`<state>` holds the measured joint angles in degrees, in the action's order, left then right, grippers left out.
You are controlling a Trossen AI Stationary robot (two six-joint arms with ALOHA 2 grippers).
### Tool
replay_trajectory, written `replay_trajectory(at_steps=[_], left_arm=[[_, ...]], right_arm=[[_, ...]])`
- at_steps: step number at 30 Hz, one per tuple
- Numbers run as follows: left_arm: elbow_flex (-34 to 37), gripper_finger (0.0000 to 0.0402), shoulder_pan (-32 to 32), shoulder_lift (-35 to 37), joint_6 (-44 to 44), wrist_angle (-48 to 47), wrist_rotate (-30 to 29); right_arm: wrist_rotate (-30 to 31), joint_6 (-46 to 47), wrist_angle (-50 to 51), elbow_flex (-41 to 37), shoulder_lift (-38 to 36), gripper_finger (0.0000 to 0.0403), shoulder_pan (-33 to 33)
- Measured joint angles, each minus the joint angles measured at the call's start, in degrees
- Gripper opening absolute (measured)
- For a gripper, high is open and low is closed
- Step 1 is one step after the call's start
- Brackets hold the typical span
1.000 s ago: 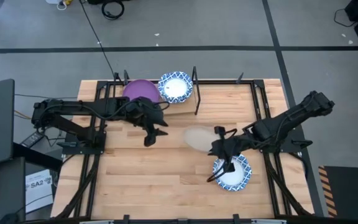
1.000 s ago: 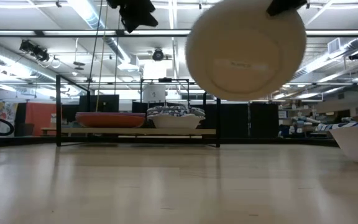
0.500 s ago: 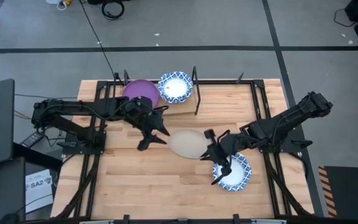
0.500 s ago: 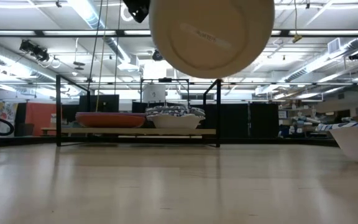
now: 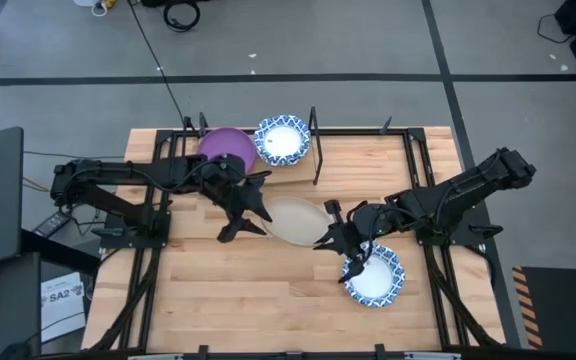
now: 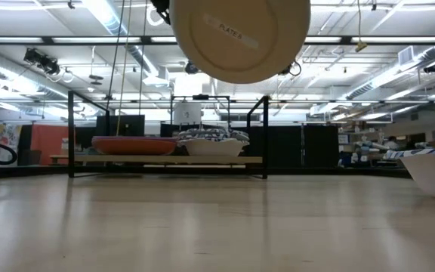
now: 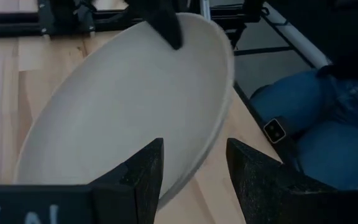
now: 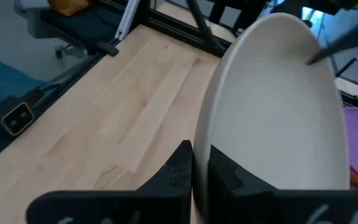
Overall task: Place and stack plates onto a shelf
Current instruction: Stack the gray plate on top of the violet plate on the shelf
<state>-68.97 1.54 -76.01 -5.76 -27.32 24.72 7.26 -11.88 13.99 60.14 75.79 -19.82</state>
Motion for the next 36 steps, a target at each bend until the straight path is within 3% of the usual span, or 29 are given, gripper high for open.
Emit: replay_trajectory(at_steps=[11, 23, 36], left_arm=[[0.0, 0.0137, -1.72, 0.0, -3.97, -0.23, 0.2], [0.0, 0.0053, -1.87, 0.0, -4.83, -0.53, 0.79], [0.0, 0.0041, -1.88, 0.02, -7.24, -0.53, 0.47]], right_arm=[[-1.56, -0.46, -1.94, -0.02, 0.02, 0.0024, 1.27], [-1.58, -0.54, -1.98, -0.02, 0.02, 0.0026, 1.27], [-0.63, -0.35, -1.57, -0.02, -0.02, 0.005, 1.36]])
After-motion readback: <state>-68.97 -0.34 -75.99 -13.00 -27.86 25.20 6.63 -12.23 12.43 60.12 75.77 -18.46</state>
